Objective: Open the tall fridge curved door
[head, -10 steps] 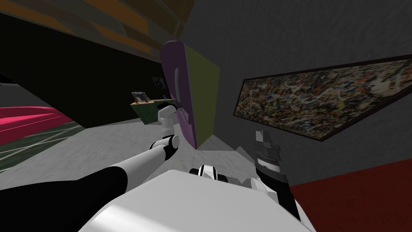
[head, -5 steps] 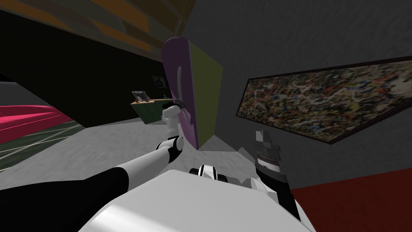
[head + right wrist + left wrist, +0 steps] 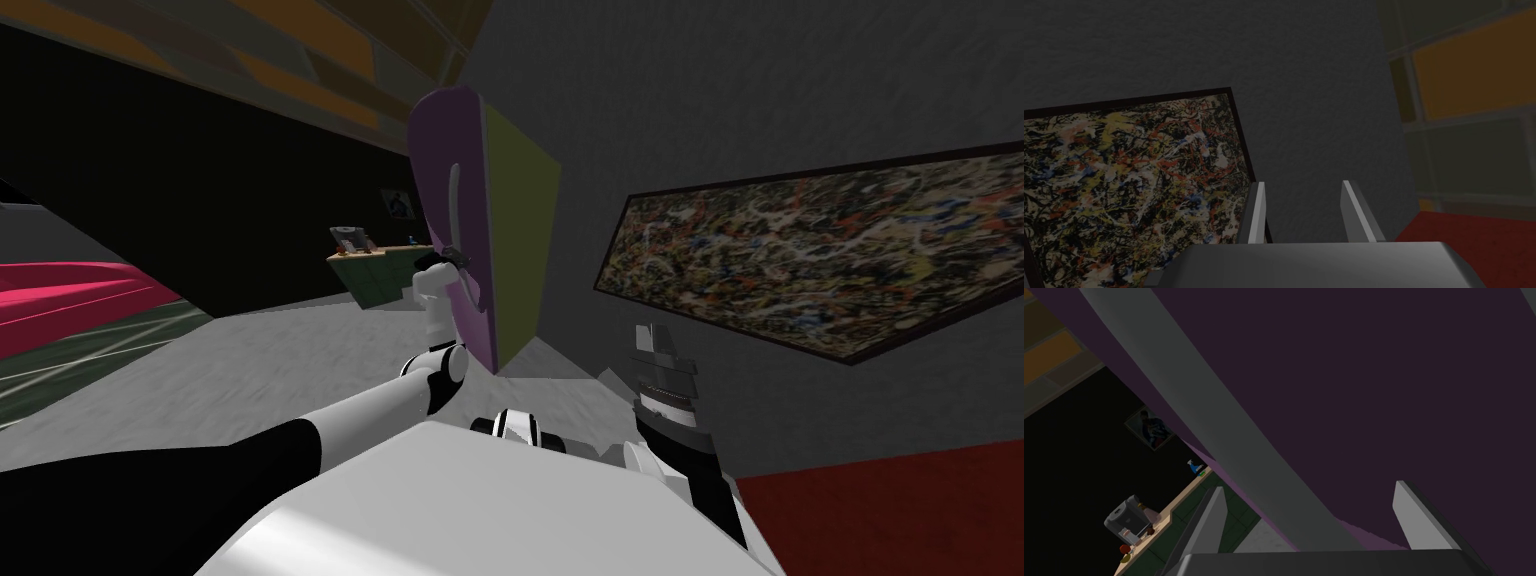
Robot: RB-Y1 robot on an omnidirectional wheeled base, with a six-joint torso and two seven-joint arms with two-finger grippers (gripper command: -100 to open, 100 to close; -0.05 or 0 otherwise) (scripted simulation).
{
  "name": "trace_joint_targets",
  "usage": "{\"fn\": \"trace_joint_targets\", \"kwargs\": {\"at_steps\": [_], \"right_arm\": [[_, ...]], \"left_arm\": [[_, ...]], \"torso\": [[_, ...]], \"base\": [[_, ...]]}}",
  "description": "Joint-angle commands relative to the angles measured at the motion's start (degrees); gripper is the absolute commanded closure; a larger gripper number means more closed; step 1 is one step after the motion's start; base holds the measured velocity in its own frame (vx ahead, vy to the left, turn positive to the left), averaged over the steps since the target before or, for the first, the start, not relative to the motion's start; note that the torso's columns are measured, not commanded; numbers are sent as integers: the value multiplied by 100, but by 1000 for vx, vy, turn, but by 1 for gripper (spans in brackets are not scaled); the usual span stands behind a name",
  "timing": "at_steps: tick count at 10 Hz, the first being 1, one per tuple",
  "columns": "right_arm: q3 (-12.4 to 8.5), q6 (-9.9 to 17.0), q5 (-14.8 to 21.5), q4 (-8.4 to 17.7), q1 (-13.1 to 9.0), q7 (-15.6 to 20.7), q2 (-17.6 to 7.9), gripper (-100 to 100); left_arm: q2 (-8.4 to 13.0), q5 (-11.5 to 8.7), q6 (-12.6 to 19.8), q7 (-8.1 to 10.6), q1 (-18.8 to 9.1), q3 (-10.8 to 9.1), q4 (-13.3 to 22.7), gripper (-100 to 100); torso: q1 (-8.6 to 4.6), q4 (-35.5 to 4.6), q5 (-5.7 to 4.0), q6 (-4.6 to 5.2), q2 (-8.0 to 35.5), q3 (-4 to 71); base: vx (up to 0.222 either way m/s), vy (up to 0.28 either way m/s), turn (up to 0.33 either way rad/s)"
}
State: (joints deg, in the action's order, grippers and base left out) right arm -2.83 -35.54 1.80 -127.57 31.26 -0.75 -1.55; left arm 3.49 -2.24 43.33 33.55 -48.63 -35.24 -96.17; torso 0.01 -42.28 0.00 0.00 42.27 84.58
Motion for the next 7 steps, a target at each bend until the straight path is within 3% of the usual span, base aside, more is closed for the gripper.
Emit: {"fn": "trace_joint_targets", "kwargs": {"at_steps": [1, 2, 3, 4, 5, 7], "right_arm": [[1, 0, 0, 0, 0, 0, 1, 0], [1, 0, 0, 0, -1, 0, 1, 0], [1, 0, 0, 0, -1, 0, 1, 0], [1, 0, 0, 0, 0, 0, 0, 0], [1, 0, 0, 0, -1, 0, 1, 0], [2, 0, 0, 0, -1, 0, 3, 0]], "left_arm": [[-373, 411, 79, 170, -36, 103, -287, -100], [-380, 503, 79, 170, -36, 103, -287, -100], [-616, 742, 138, 274, -53, 169, -485, -100], [-491, 625, 90, 221, -72, 132, -345, -100], [-221, 358, 20, 66, -19, 38, -88, 100], [62, 28, -40, -38, -2, -28, 99, 100]], "torso": [[-12, -1, -3, 1, 7, -4], [-12, -4, -4, 2, 10, -6], [-10, -2, -2, 0, 7, -5], [4, -1, 1, 0, 1, -1], [-5, 0, 0, 0, 1, 0], [-48, 5, -26, 10, 3, 1]], "base": [[9, 69, 9], [13, 57, -3], [24, 82, 7], [12, 44, -4], [-20, -88, -12], [-33, -109, 12]]}}
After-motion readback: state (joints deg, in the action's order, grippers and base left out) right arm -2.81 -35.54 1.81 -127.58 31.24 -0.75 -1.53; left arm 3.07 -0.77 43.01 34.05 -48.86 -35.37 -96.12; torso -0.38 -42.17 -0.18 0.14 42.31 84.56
